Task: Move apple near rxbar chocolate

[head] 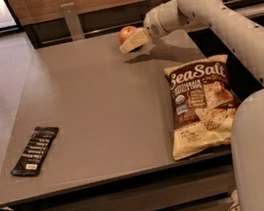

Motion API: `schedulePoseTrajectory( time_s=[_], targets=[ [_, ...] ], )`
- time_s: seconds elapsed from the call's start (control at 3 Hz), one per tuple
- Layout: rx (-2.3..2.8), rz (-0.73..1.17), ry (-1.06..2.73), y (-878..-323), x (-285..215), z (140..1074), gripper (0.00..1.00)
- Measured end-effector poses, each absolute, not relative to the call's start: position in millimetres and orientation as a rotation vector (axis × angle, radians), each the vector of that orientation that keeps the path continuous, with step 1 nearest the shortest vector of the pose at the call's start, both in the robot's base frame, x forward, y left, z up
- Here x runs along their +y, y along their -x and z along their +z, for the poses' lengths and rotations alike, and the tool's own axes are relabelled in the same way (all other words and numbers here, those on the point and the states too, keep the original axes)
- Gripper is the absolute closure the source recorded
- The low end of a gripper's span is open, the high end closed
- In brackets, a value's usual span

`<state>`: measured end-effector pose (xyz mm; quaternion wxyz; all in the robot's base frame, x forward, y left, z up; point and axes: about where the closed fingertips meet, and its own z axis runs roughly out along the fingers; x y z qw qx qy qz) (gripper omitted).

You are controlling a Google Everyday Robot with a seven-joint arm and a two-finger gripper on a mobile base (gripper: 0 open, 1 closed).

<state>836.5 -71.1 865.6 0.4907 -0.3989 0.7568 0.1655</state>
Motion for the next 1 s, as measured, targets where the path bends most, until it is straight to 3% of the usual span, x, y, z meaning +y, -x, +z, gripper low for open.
schedulePoseTrajectory(
  time_s=[0.33, 1.0],
  targets=[
    [1.805, 0.429, 0.966, -850, -60, 859, 0.00],
    [1.797, 0.461, 0.976, -861, -43, 848, 0.48]
  ],
)
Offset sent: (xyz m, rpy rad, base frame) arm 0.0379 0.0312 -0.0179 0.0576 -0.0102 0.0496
